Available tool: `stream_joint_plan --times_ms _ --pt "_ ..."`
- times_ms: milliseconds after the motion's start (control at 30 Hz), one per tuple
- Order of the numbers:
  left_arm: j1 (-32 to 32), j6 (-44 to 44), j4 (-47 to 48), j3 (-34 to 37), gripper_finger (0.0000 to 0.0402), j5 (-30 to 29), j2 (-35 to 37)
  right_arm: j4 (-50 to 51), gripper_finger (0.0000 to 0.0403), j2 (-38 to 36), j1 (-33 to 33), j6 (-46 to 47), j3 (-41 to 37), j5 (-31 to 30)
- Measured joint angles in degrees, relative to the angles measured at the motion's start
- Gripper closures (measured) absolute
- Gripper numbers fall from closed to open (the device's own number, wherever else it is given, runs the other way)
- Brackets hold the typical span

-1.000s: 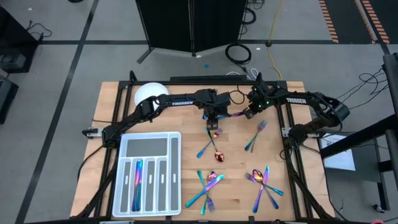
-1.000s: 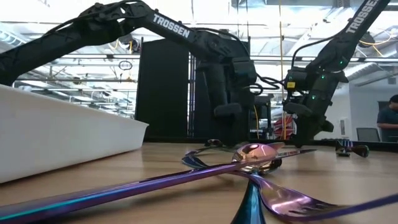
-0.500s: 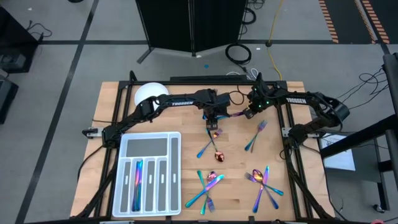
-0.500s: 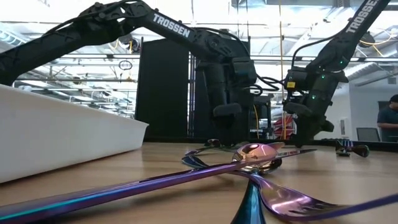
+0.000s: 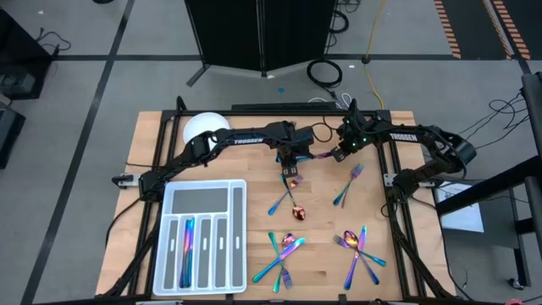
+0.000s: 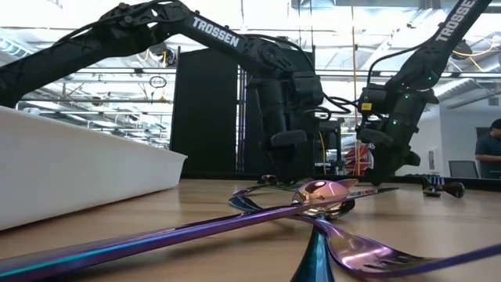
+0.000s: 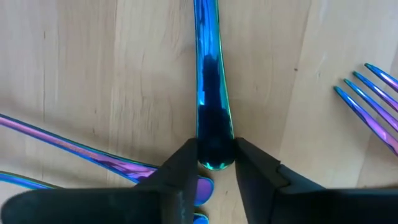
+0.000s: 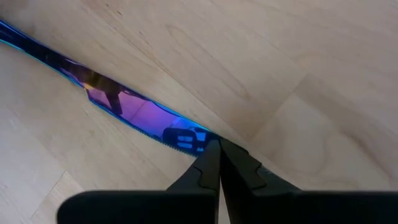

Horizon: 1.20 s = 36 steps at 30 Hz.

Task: Sort silverware
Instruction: Put the iridescent blue knife in the silverware tray

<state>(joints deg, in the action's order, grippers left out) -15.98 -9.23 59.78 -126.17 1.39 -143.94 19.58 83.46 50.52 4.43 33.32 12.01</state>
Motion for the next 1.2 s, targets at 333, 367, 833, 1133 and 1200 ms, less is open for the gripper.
stream_joint_plan --times_ms 333,367,833,1133,1200 --pt "0.00 0.13 -0.69 0.00 0.0330 -0.03 0.00 0.05 0.0403 0.00 0.00 -0.24 -0.02 0.00" --pt "0.00 0.12 -0.71 0.00 0.0331 -0.03 0.00 0.09 0.0403 0.00 0.00 -0.48 -0.01 0.02" --pt "0.00 -0.14 -2.17 -0.89 0.0333 0.00 0.02 5.57 0.0403 -23.79 0.48 3.76 -0.22 0.11" --pt "0.00 -0.07 -2.43 -2.51 0.0333 3.03 2.14 6.66 0.0403 -38.89 -1.64 9.46 -0.13 6.42" --pt "-0.04 -0.07 -2.43 -2.60 0.0334 3.40 2.57 6.47 0.0403 -40.22 -2.75 10.98 -0.13 7.22"
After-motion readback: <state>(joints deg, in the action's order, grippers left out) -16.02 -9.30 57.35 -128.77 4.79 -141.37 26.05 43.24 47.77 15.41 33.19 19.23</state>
